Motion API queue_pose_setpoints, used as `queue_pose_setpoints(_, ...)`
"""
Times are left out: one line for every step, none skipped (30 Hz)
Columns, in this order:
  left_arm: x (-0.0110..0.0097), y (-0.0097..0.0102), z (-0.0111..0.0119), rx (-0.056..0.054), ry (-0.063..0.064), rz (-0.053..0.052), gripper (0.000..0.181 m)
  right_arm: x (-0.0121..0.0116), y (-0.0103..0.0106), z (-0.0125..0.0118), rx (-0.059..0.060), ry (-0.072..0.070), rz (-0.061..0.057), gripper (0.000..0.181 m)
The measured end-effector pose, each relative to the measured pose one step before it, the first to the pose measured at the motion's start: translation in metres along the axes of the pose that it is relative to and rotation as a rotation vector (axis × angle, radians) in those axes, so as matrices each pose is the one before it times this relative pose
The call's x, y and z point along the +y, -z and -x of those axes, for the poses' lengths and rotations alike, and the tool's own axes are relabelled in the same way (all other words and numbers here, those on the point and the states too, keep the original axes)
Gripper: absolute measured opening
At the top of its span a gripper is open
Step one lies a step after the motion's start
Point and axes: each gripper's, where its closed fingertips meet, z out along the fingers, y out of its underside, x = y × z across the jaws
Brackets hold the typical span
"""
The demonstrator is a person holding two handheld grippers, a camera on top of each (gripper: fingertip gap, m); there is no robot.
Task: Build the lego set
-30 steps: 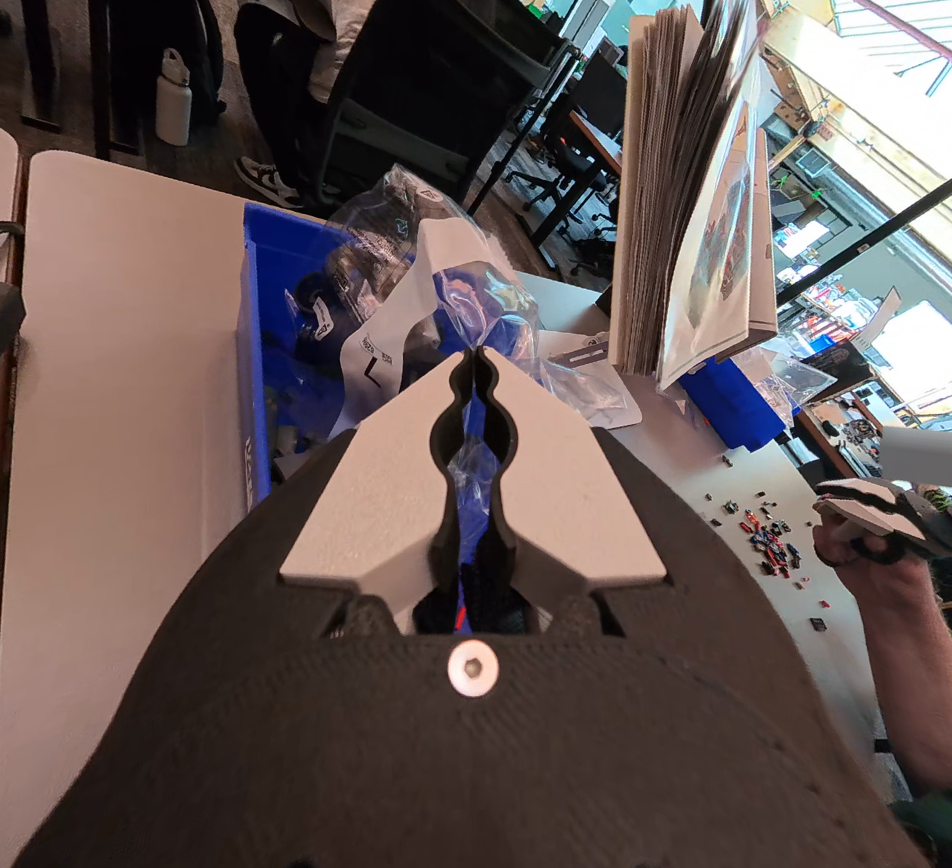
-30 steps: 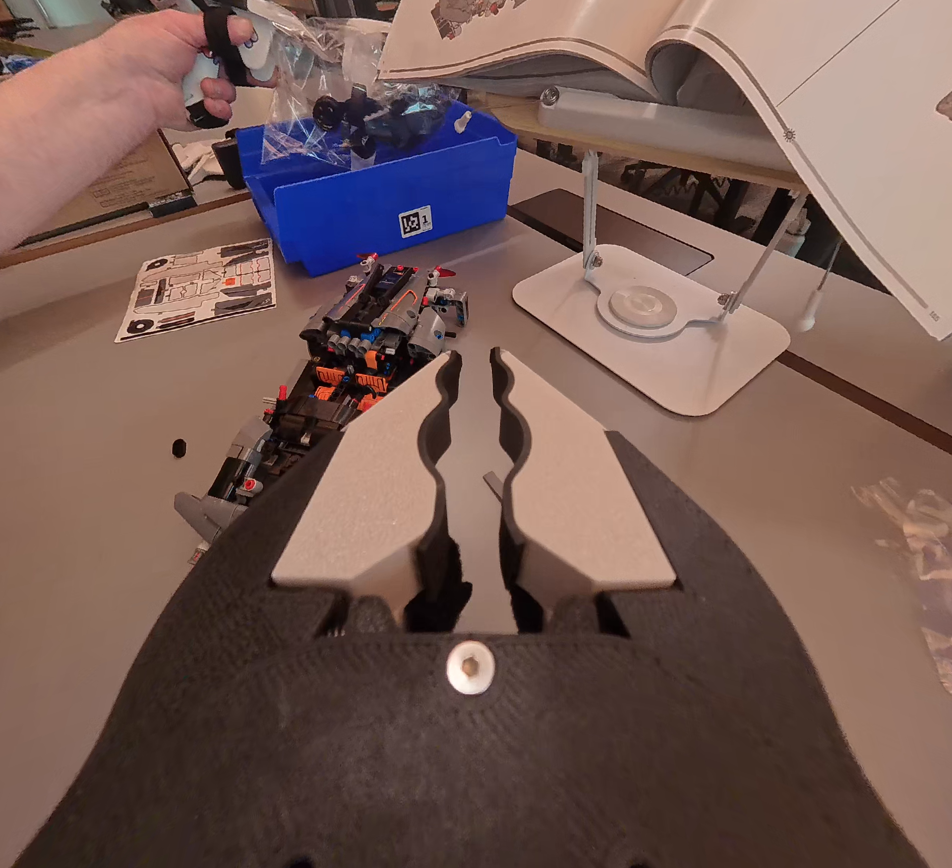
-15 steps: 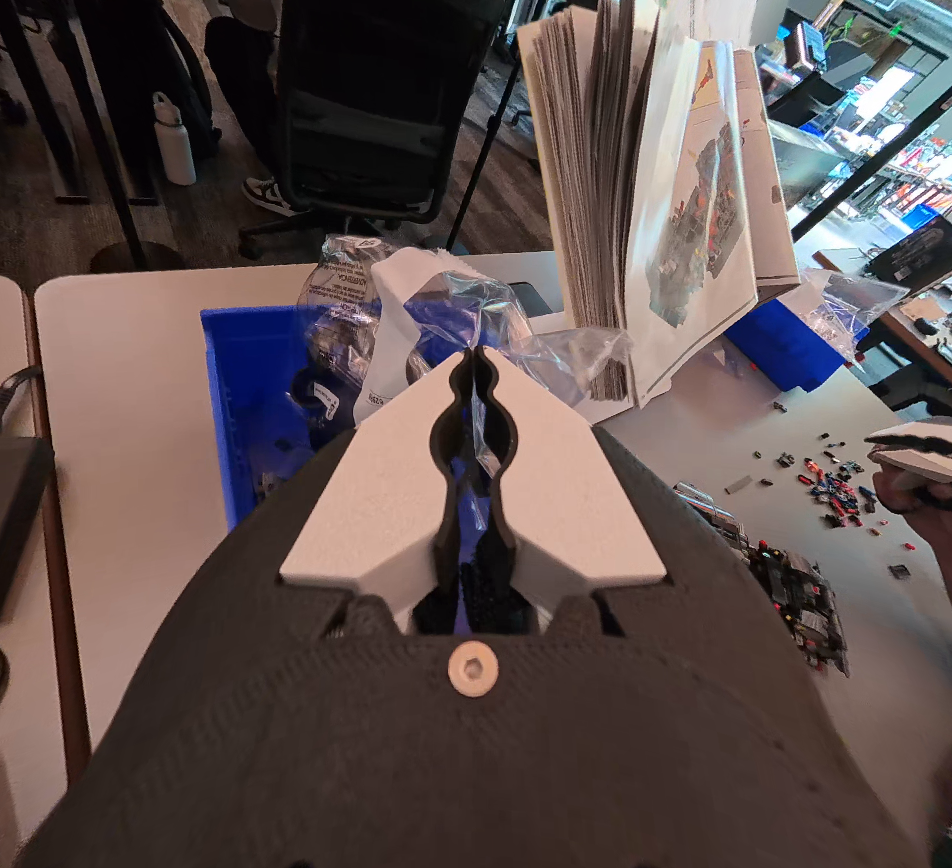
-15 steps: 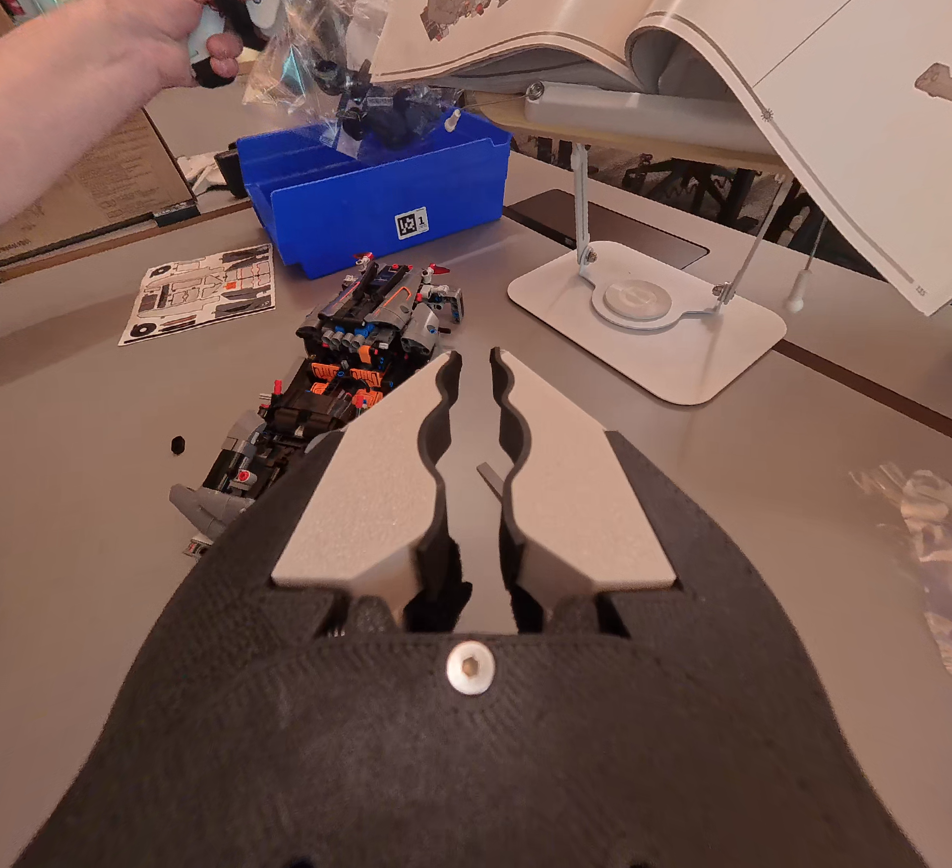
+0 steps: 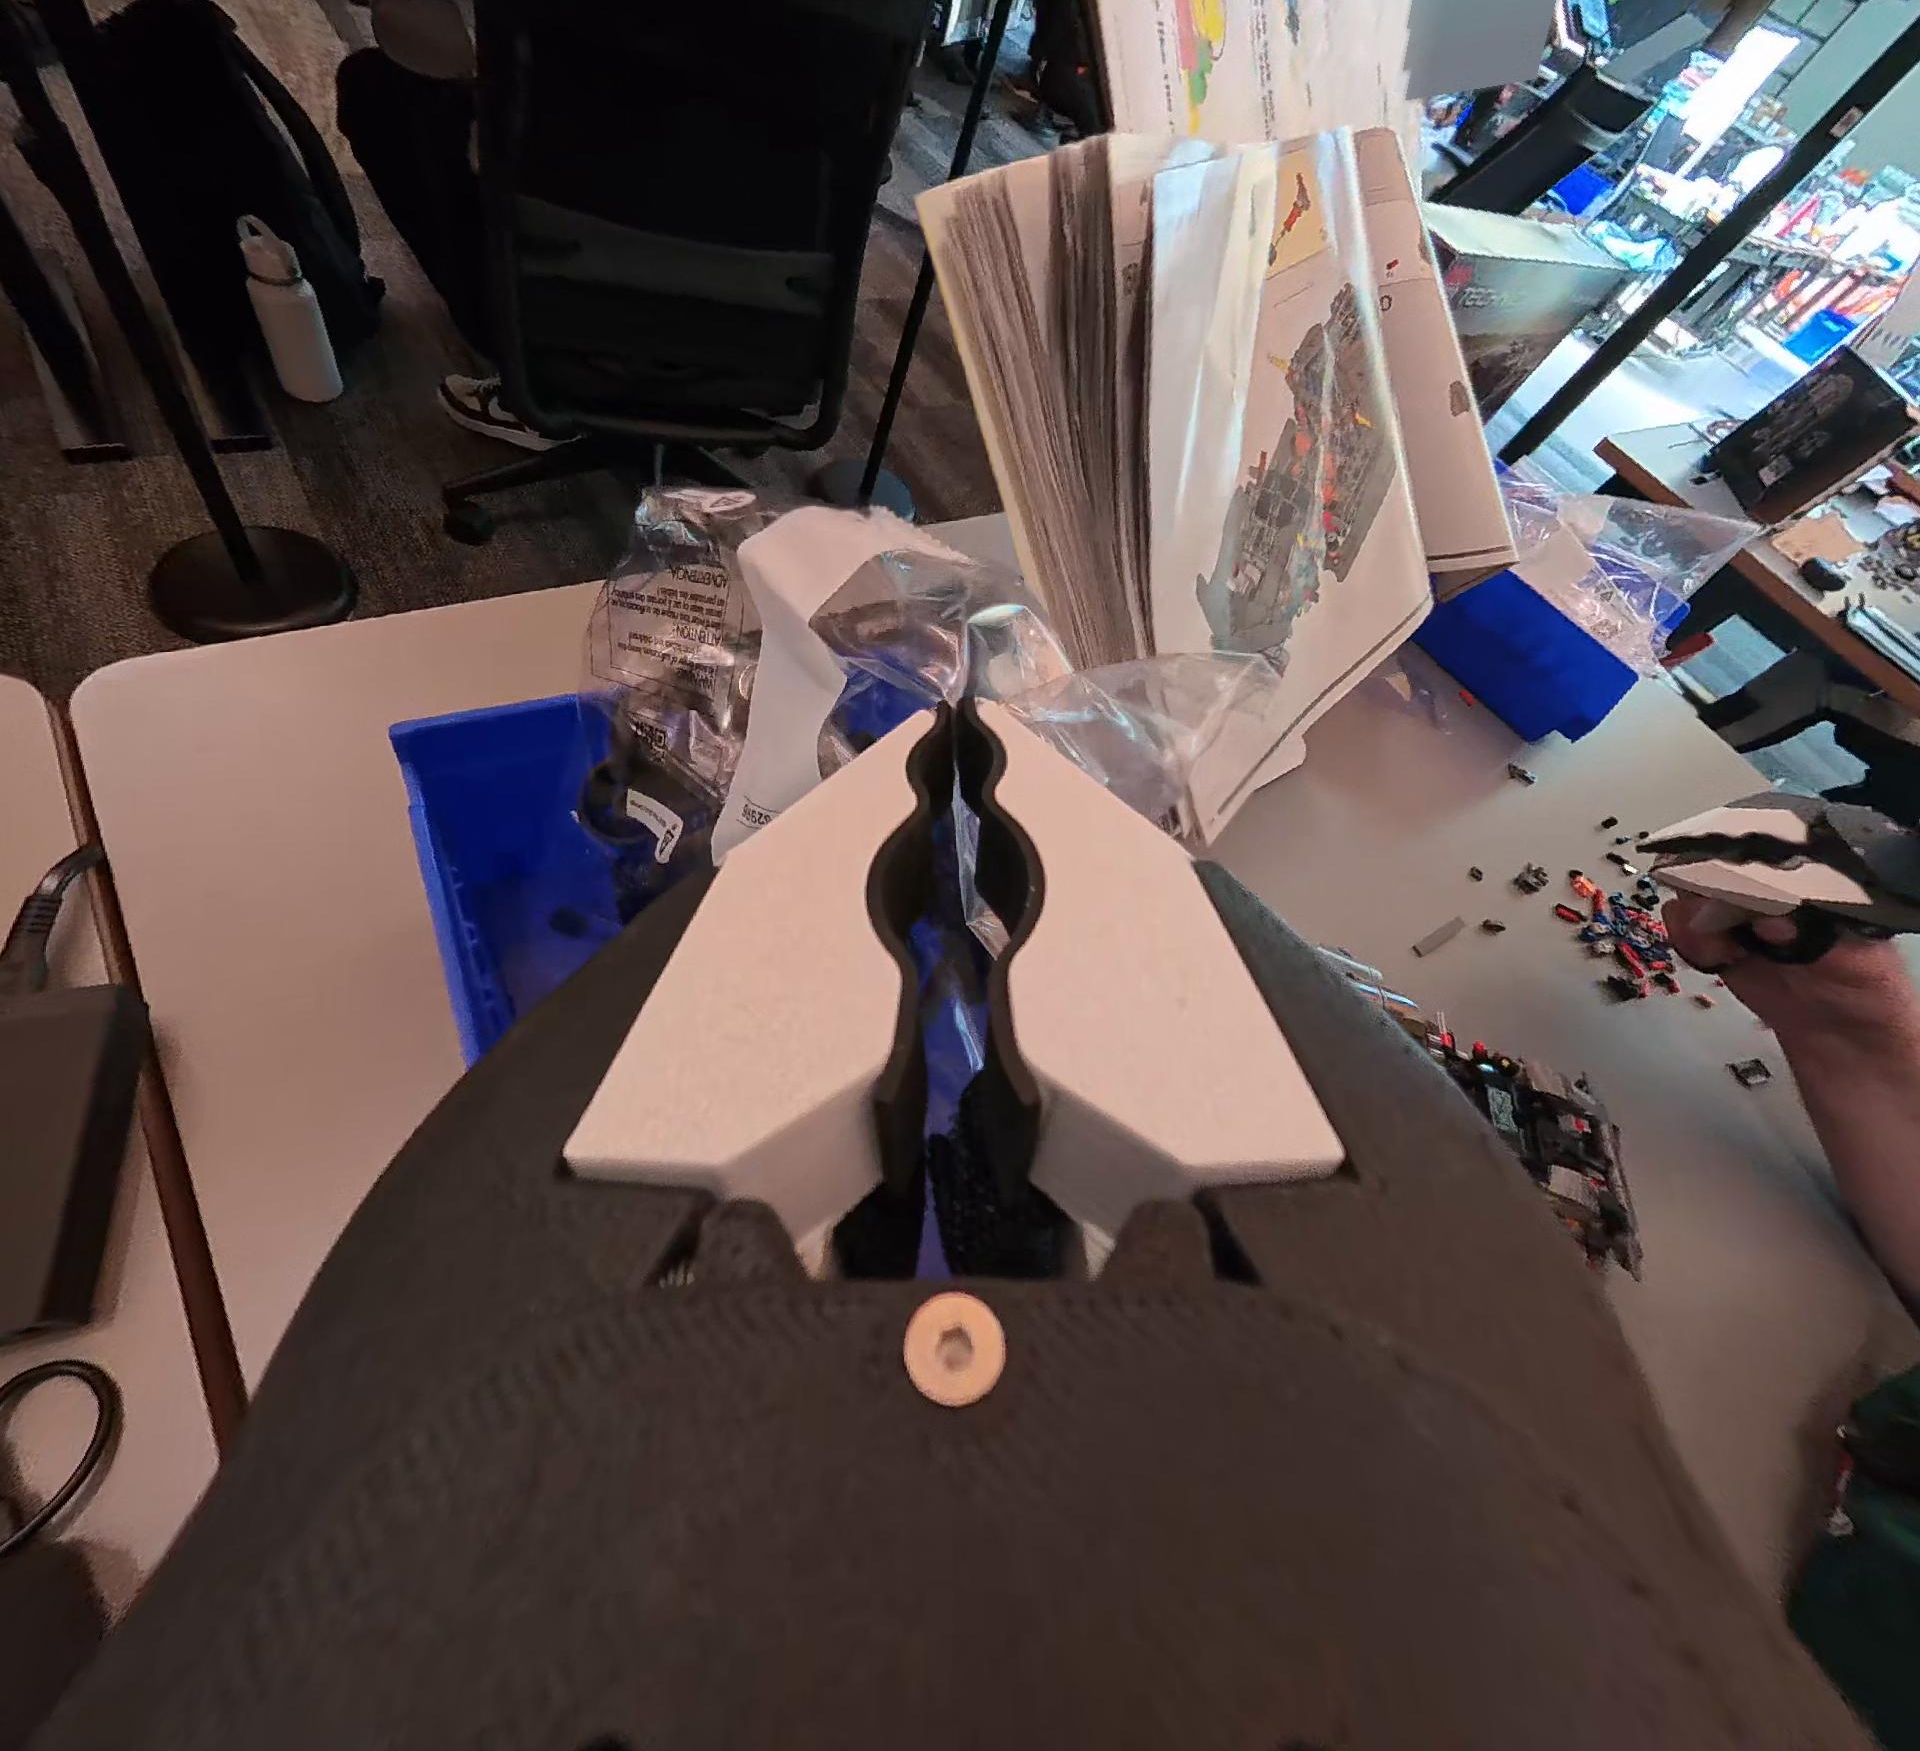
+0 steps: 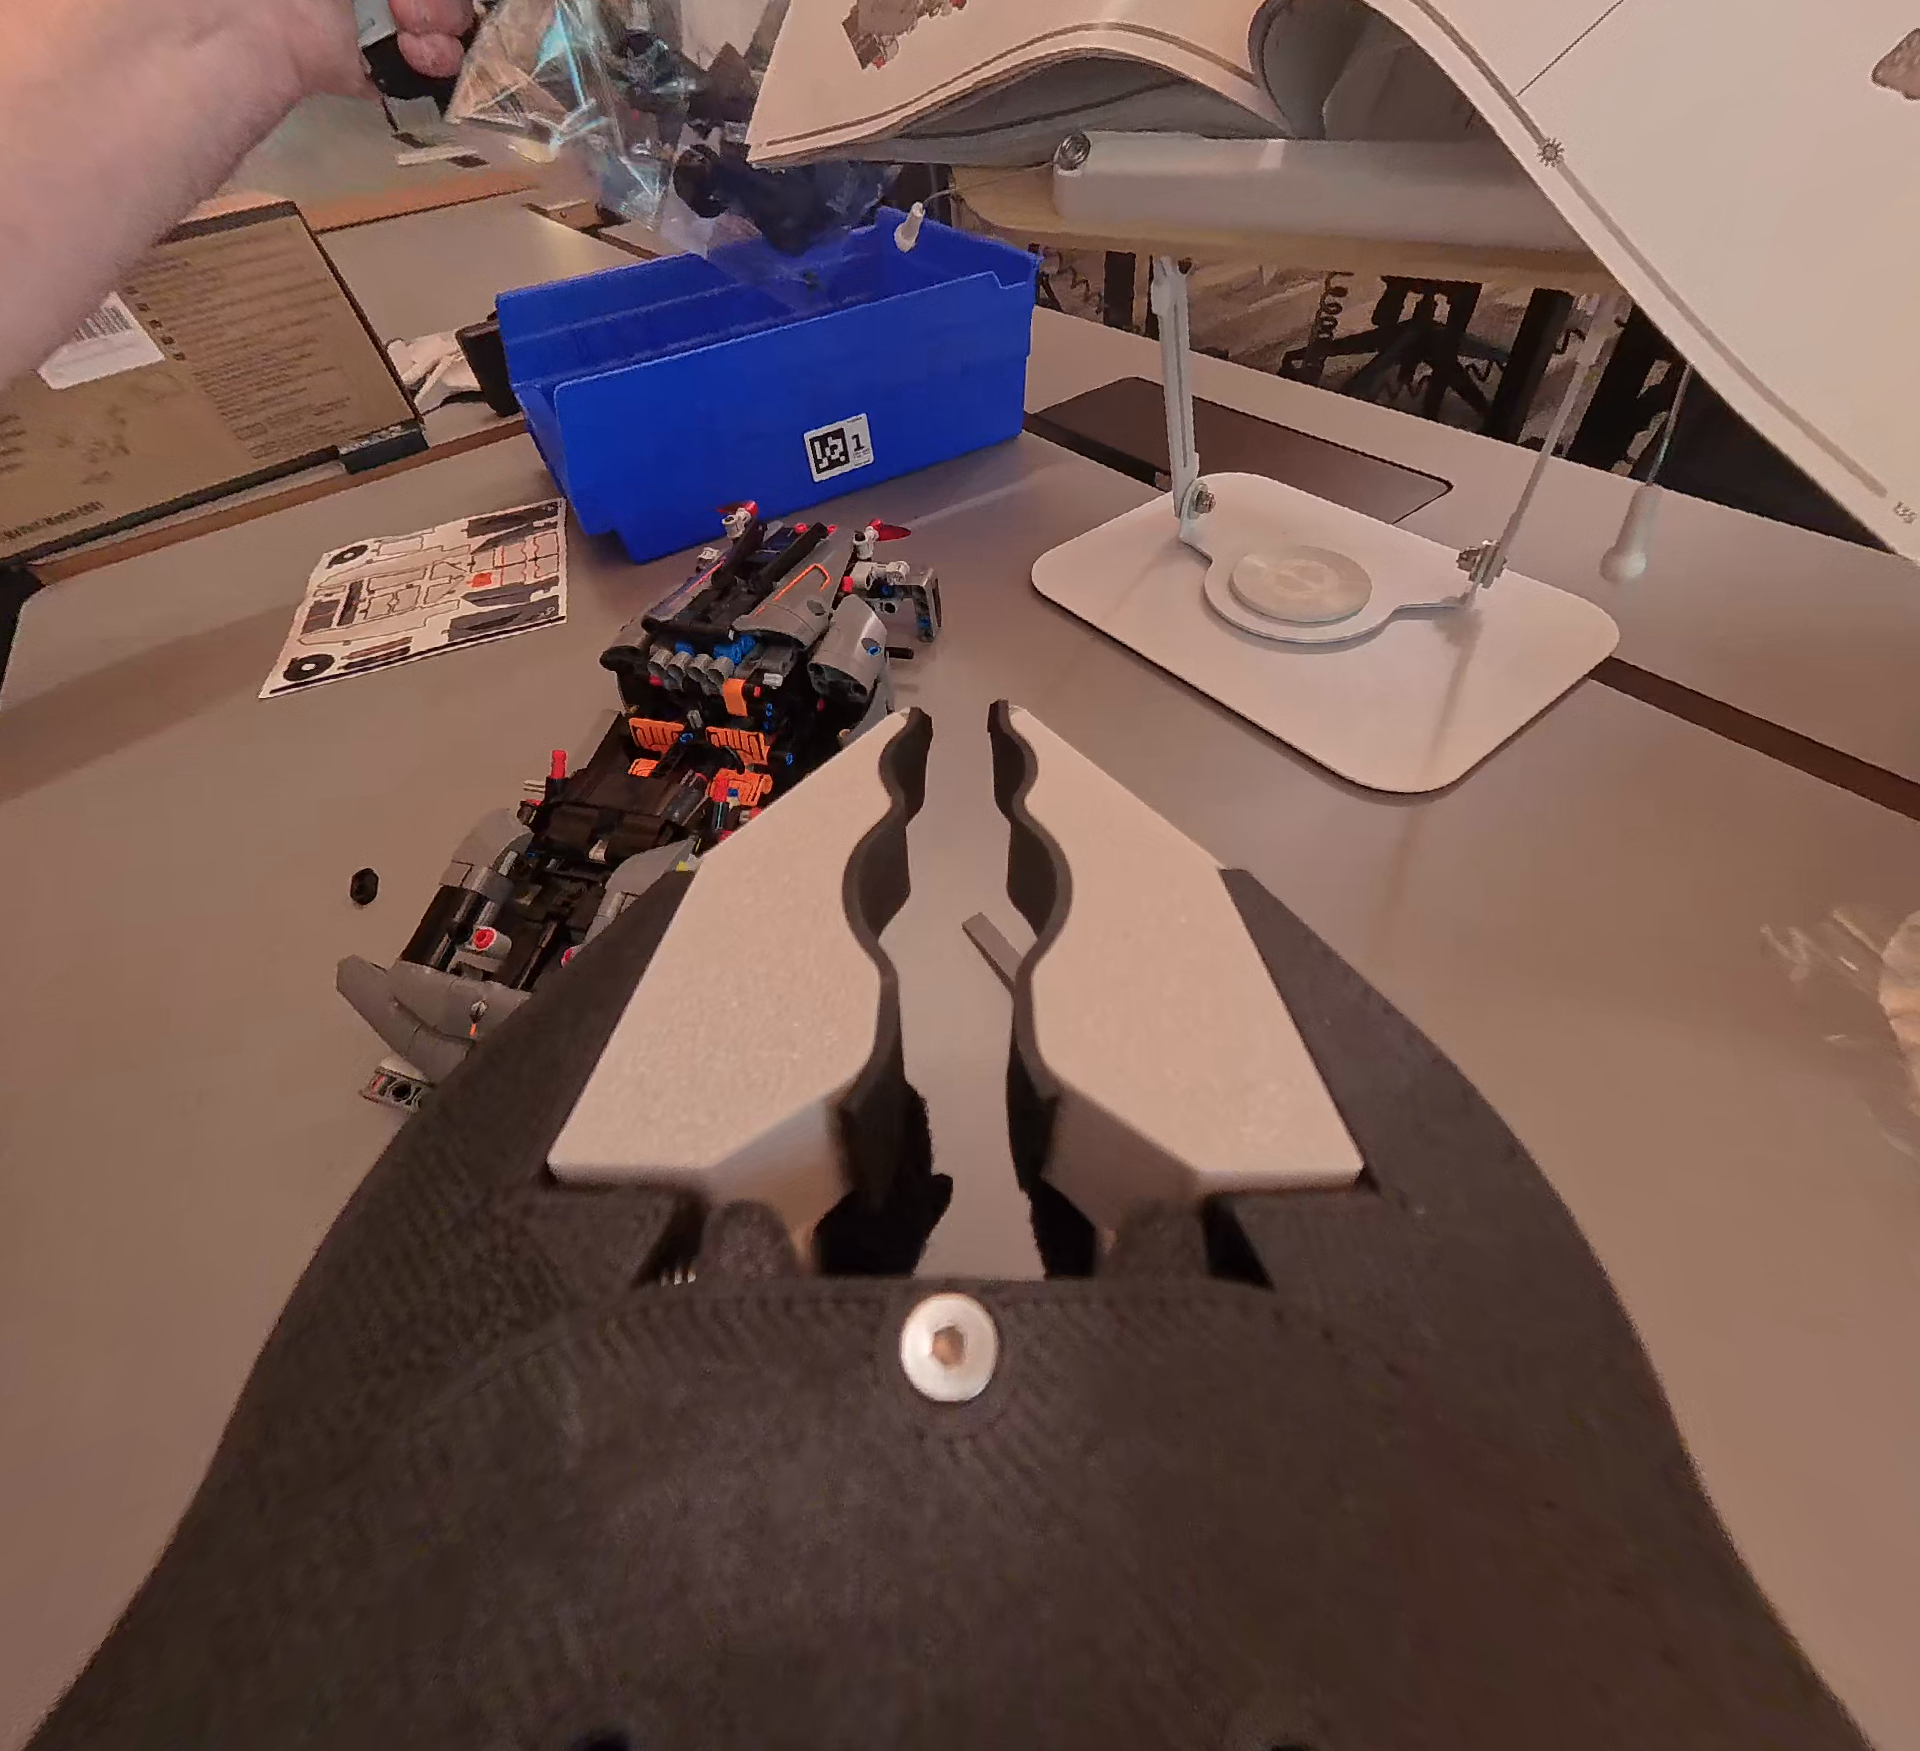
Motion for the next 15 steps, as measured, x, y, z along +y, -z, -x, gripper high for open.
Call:
queue_pose_setpoints(-0.00113, 0.00104, -0.00153, -0.0039, -0.0035, 0.0021, 0.000, 0.00078, -0.00002, -0.00018, -0.0021, -0.0008, -0.0008, 0.011)
queue_pose_setpoints(-0.00148, 0.00145, -0.00190, -0.0011, -0.0050, 0.0025, 0.000, 0.00073, -0.00013, -0.00007, -0.0030, -0.0017, -0.0009, 0.011)
queue_pose_setpoints(-0.00255, 0.00203, -0.00339, 0.0040, -0.0047, -0.0033, 0.000, 0.00062, -0.00028, -0.00012, -0.0032, -0.0018, -0.0014, 0.011)
queue_pose_setpoints(-0.00302, 0.00213, -0.00383, 0.0009, -0.0106, -0.0055, 0.000, 0.00076, -0.00028, -0.00021, -0.0026, -0.0018, -0.0011, 0.011)
queue_pose_setpoints(-0.00211, 0.00150, -0.00316, -0.0054, -0.0166, 0.0042, 0.000, 0.00099, -0.00047, -0.00026, -0.0019, -0.0022, -0.0005, 0.011)
queue_pose_setpoints(-0.00116, 0.00106, -0.00329, -0.0018, -0.0157, 0.0109, 0.000, 0.00131, -0.00045, -0.00011, -0.0028, -0.0031, 0.0004, 0.011)
queue_pose_setpoints(-0.00164, 0.00085, -0.00318, 0.0057, -0.0059, 0.0058, 0.000, 0.00149, -0.00066, 0.00009, -0.0035, -0.0029, 0.0004, 0.011)
queue_pose_setpoints(-0.00189, 0.00080, -0.00220, 0.0035, -0.0020, 0.0024, 0.000, 0.00163, -0.00085, 0.00007, -0.0033, -0.0026, 0.0019, 0.010)
queue_pose_setpoints(-0.00137, 0.00093, -0.00144, 0.0006, -0.0034, 0.0073, 0.000, 0.00164, -0.00078, 0.00004, -0.0027, -0.0014, 0.0034, 0.010)
queue_pose_setpoints(-0.00099, 0.00094, -0.00175, 0.0019, -0.0051, 0.0081, 0.000, 0.00137, -0.00077, 0.00041, -0.0024, 0.0004, 0.0032, 0.010)
queue_pose_setpoints(-0.00147, 0.00132, -0.00154, -0.0017, -0.0062, 0.0024, 0.000, 0.00107, -0.00046, 0.00041, -0.0017, 0.0019, 0.0033, 0.010)
queue_pose_setpoints(-0.00074, 0.00157, -0.00119, -0.0055, -0.0058, 0.0027, 0.000, 0.00078, -0.00039, 0.00046, 0.0001, 0.0040, 0.0038, 0.010)
queue_pose_setpoints(-0.00020, 0.00149, -0.00184, -0.0042, -0.0093, 0.0043, 0.000, 0.00059, 0.00001, 0.00025, 0.0016, 0.0050, 0.0032, 0.010)
queue_pose_setpoints(0.00008, 0.00141, -0.00271, -0.0043, -0.0151, 0.0035, 0.000, 0.00055, 0.00008, 0.00001, 0.0017, 0.0033, 0.0022, 0.010)
queue_pose_setpoints(0.00106, 0.00128, -0.00350, -0.0031, -0.0183, 0.0066, 0.000, 0.00055, 0.00015, -0.00007, 0.0006, 0.0007, 0.0016, 0.010)
